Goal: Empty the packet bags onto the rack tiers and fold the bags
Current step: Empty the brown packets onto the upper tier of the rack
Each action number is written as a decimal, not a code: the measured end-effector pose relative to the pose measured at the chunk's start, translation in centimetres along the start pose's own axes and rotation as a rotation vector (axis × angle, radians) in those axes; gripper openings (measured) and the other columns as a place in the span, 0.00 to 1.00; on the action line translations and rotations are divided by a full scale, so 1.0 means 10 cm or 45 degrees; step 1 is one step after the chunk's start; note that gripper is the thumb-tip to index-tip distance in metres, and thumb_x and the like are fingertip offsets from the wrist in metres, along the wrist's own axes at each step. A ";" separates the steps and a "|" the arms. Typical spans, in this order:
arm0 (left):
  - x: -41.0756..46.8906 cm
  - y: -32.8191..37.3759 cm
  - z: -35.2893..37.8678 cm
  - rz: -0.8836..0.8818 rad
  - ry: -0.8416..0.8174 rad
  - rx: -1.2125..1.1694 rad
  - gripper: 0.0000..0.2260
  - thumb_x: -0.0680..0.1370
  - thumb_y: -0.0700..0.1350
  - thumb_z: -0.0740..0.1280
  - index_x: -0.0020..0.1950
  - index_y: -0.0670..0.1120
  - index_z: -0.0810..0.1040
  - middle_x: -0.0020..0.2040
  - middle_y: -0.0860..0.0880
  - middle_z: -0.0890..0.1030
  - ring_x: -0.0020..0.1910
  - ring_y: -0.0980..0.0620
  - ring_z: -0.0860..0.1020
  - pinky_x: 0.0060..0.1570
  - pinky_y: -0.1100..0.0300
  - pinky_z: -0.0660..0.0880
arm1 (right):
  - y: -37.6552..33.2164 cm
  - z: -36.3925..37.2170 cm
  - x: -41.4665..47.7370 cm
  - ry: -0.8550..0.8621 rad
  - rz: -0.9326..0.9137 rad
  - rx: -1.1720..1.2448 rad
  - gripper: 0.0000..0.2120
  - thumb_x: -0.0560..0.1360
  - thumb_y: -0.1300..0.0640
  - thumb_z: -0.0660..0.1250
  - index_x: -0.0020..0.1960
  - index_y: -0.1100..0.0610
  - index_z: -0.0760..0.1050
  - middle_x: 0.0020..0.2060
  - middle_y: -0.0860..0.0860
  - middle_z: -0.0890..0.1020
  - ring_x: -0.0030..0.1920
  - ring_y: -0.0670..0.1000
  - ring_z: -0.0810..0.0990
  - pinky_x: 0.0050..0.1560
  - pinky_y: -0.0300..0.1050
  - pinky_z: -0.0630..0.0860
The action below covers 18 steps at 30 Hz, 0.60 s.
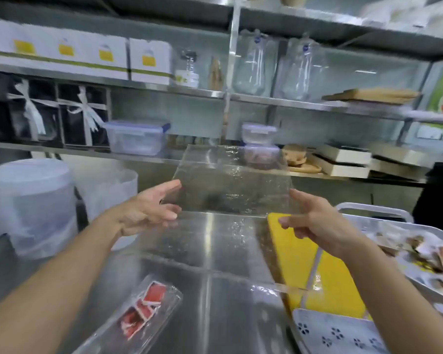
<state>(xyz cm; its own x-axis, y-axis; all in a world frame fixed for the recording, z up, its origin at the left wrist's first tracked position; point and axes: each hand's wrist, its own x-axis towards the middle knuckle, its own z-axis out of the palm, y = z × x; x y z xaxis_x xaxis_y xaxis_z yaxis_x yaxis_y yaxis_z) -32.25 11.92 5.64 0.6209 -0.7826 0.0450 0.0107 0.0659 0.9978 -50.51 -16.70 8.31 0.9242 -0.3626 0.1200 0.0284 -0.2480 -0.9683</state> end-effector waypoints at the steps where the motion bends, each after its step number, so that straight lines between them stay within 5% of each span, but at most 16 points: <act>1: -0.17 -0.11 -0.16 -0.055 0.058 -0.014 0.55 0.44 0.43 0.84 0.69 0.54 0.67 0.67 0.57 0.69 0.50 0.52 0.76 0.34 0.64 0.78 | 0.07 0.18 0.07 -0.060 0.024 0.005 0.39 0.67 0.72 0.70 0.73 0.59 0.57 0.58 0.54 0.72 0.26 0.45 0.74 0.24 0.36 0.67; 4: -0.71 -0.43 -0.61 -0.176 0.238 -0.002 0.52 0.45 0.41 0.83 0.67 0.56 0.69 0.50 0.46 0.78 0.43 0.54 0.79 0.36 0.63 0.78 | 0.29 0.77 0.24 -0.218 0.114 0.021 0.40 0.66 0.72 0.70 0.73 0.59 0.58 0.67 0.50 0.69 0.31 0.46 0.77 0.26 0.37 0.67; 6: -1.09 -0.64 -0.89 -0.254 0.349 0.046 0.49 0.48 0.41 0.83 0.67 0.57 0.69 0.51 0.48 0.77 0.44 0.54 0.77 0.43 0.62 0.77 | 0.43 1.19 0.29 -0.336 0.188 -0.005 0.38 0.67 0.72 0.70 0.72 0.59 0.60 0.68 0.48 0.68 0.30 0.44 0.77 0.26 0.35 0.67; 10: -1.83 -1.08 -1.39 -0.401 0.528 0.118 0.50 0.55 0.39 0.81 0.72 0.56 0.63 0.45 0.43 0.77 0.34 0.57 0.76 0.37 0.65 0.76 | 0.61 2.11 0.16 -0.611 0.252 0.005 0.21 0.68 0.75 0.66 0.52 0.52 0.74 0.57 0.48 0.78 0.24 0.41 0.74 0.25 0.34 0.68; 12: -2.17 -1.24 -1.57 -0.480 0.610 0.159 0.44 0.65 0.29 0.73 0.73 0.55 0.59 0.36 0.43 0.74 0.30 0.56 0.75 0.31 0.67 0.74 | 0.71 2.53 0.06 -0.729 0.272 -0.083 0.21 0.68 0.76 0.66 0.54 0.56 0.75 0.49 0.56 0.84 0.21 0.43 0.72 0.22 0.34 0.66; 15: -2.62 -1.45 -1.86 -0.625 0.716 0.268 0.46 0.64 0.29 0.71 0.74 0.57 0.56 0.40 0.43 0.72 0.35 0.47 0.71 0.35 0.61 0.72 | 0.89 3.11 0.02 -0.828 0.352 -0.138 0.21 0.67 0.74 0.68 0.53 0.53 0.74 0.56 0.69 0.78 0.29 0.51 0.75 0.25 0.38 0.70; 18: -2.88 -1.59 -2.05 -0.710 0.768 0.518 0.45 0.66 0.29 0.70 0.75 0.55 0.54 0.46 0.42 0.76 0.29 0.52 0.74 0.32 0.63 0.73 | 1.08 3.64 -0.01 -0.826 0.399 -0.190 0.27 0.66 0.74 0.69 0.63 0.61 0.70 0.38 0.57 0.83 0.22 0.43 0.73 0.23 0.34 0.69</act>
<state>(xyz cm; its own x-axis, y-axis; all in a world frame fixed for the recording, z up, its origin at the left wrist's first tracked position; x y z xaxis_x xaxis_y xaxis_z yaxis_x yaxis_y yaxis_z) -34.19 46.12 -12.55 0.9140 -0.1722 -0.3674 0.2256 -0.5369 0.8129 -36.50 13.35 -10.09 0.9212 0.1565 -0.3561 -0.2835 -0.3566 -0.8902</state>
